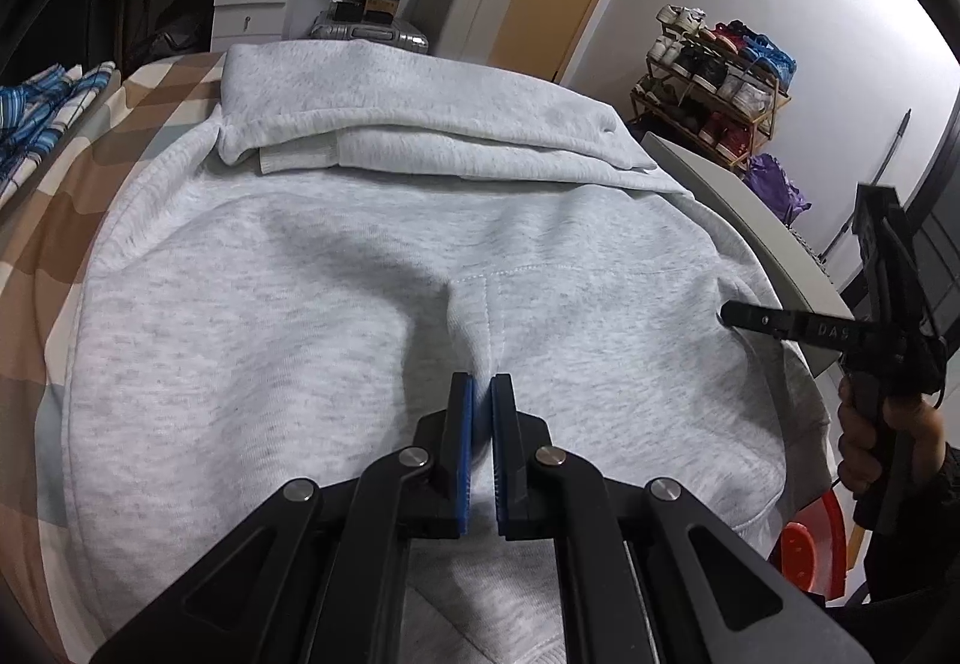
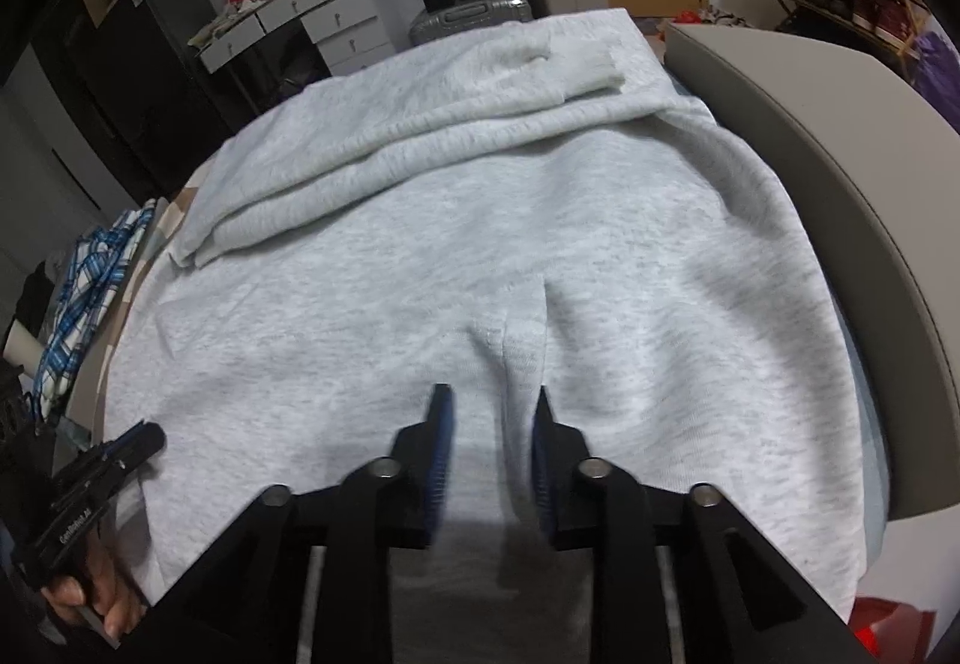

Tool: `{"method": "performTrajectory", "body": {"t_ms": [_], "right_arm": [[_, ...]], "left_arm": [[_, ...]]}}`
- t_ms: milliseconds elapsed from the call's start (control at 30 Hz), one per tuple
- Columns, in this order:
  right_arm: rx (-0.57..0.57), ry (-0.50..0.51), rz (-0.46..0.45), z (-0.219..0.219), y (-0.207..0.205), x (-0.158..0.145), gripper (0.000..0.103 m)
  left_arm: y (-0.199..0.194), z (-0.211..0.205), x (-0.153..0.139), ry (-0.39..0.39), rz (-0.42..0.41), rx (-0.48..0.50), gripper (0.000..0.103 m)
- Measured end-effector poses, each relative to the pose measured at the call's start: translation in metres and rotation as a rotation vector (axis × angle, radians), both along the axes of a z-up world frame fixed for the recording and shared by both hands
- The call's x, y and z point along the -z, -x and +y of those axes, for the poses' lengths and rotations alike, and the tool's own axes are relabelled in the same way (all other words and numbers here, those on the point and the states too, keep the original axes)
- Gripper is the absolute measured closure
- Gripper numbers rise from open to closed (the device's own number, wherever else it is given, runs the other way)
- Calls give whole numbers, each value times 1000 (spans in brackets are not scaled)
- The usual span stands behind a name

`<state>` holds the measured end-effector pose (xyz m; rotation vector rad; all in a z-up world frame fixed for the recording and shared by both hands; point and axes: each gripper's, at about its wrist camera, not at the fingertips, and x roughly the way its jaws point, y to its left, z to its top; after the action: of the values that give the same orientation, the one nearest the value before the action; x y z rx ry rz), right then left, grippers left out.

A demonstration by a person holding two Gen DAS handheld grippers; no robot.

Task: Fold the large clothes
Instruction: 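Close the left tool on the hoodie hem near the pocket seam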

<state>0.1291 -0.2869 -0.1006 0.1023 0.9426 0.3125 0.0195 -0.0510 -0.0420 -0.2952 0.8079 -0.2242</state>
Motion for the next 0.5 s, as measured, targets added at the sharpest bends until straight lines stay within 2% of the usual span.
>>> {"method": "performTrajectory", "body": {"t_ms": [67, 200, 233, 267, 300, 367, 400, 433, 500], "right_arm": [[7, -7, 20, -5, 1, 5, 75], [-7, -43, -3, -9, 4, 8, 75], [-14, -43, -4, -7, 4, 9, 78], [-28, -45, -13, -4, 6, 7, 95], [-49, -61, -49, -2, 11, 1, 100], [-77, -128, -139, -5, 25, -16, 101], [-64, -140, -153, -11, 29, -23, 101], [-36, -139, -154, -20, 28, -26, 101], [16, -72, -109, -32, 21, -16, 101]], "left_arm": [[1, 2, 1, 10, 11, 0, 102], [6, 4, -1, 12, 14, 10, 102], [5, 4, -1, 5, 20, 7, 102], [5, 4, 0, -1, 27, 5, 102], [5, 3, -1, -5, 28, 5, 102], [7, 3, -3, -31, 27, -7, 102], [8, 3, -4, -40, 24, -9, 102], [11, 6, -5, -43, 20, -13, 102], [14, 13, -5, -45, 22, -32, 102]]}}
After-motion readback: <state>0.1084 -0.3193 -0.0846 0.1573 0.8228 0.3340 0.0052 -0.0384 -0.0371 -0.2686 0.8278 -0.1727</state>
